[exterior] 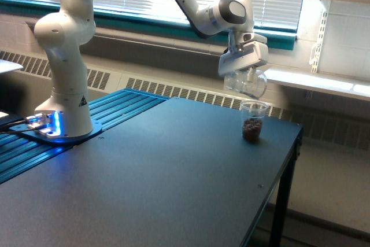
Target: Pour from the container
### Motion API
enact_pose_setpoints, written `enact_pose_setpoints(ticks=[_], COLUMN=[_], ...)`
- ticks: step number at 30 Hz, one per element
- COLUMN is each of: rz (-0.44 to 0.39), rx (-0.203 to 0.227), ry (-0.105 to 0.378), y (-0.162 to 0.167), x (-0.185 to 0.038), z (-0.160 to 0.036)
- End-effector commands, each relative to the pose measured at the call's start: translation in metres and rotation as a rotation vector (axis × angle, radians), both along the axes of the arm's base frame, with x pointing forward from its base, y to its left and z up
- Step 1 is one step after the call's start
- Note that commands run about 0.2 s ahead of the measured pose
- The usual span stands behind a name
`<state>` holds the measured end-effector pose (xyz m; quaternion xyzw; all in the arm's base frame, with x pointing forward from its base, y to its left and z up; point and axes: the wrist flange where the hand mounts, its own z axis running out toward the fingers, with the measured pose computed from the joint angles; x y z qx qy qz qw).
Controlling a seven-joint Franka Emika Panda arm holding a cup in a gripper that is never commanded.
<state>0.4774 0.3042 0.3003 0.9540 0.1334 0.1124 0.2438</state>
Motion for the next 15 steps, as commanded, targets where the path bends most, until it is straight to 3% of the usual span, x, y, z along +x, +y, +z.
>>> enact_pose_setpoints(ticks=[1, 15], rz=[0.036, 0.039], rx=[-0.033, -0.051], ry=[0.01, 0.043], y=[0.0035, -0.0008], x=[0.0014, 0.001], z=[0.0051, 0.002])
